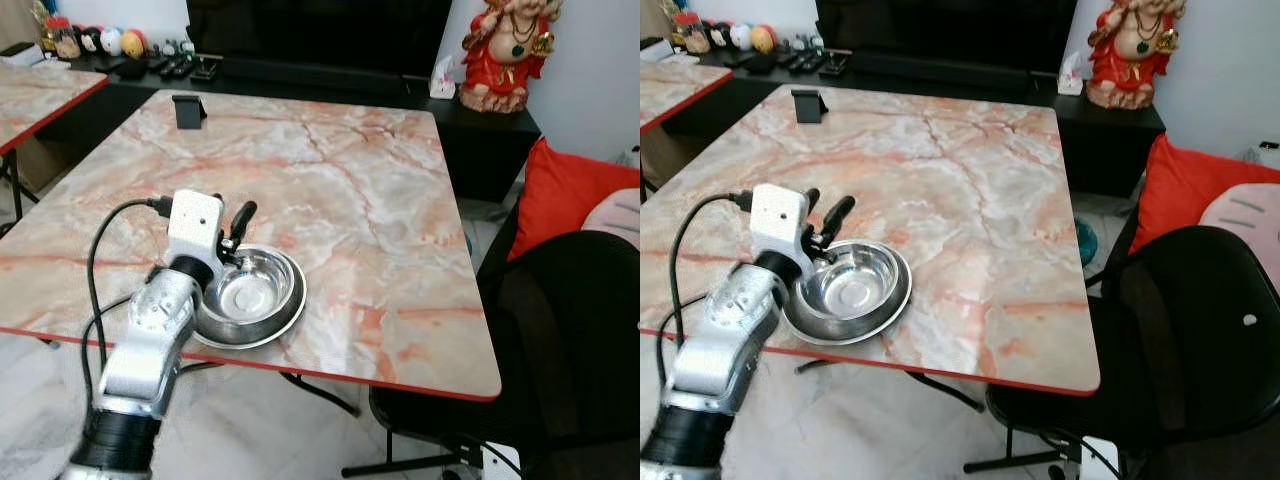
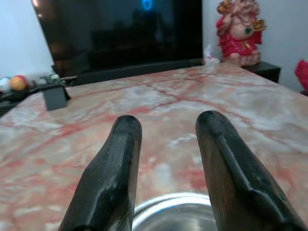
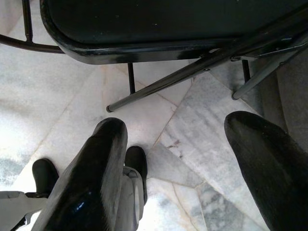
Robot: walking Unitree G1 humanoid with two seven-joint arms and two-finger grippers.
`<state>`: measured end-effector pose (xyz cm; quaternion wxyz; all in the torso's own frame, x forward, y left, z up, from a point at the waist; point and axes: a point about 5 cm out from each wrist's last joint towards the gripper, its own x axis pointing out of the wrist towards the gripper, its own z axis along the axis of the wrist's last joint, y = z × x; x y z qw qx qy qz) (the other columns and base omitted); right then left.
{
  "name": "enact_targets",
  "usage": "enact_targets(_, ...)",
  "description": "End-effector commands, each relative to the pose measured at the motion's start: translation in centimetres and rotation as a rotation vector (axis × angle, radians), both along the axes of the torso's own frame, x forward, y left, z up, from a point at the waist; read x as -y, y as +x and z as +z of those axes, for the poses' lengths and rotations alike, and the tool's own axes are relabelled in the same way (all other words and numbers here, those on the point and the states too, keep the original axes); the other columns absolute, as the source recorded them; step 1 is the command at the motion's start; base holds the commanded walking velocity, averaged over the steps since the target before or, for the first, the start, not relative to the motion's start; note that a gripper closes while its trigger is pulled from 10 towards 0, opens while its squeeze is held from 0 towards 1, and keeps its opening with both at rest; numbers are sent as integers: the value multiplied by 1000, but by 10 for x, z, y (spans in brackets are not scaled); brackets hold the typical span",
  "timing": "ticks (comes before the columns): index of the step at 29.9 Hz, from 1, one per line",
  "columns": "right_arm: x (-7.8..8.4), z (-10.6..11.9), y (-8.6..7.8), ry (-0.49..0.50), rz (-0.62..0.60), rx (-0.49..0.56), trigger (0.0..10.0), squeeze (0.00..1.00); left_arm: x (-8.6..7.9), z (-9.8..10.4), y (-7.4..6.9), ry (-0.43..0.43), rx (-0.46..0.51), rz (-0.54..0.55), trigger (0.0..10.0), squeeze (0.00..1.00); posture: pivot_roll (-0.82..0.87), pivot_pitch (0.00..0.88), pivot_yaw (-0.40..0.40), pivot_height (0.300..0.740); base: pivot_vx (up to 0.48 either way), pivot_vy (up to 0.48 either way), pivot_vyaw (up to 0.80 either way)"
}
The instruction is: Setting the table
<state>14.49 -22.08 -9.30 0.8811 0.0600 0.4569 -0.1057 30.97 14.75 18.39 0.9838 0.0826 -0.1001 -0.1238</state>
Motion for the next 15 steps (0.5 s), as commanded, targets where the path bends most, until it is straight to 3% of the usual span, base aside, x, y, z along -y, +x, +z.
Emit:
enact_targets(1,3,0,-3,-2,-29,0,10000,0,1,-4,-1,15,11,15,10000,0,106,0,-44,740,0,0,0)
enact_targets(7,3,-1,-4,-2,-32,0,10000,0,1,-9,-5,26,35,42,10000,0,105,0,-46,740,0,0,0)
enact_targets(15,3,-1,-5,-1,-37,0,10000,0,-16,-5,-9,46,84,115,10000,0,109,0,-45,740,0,0,0)
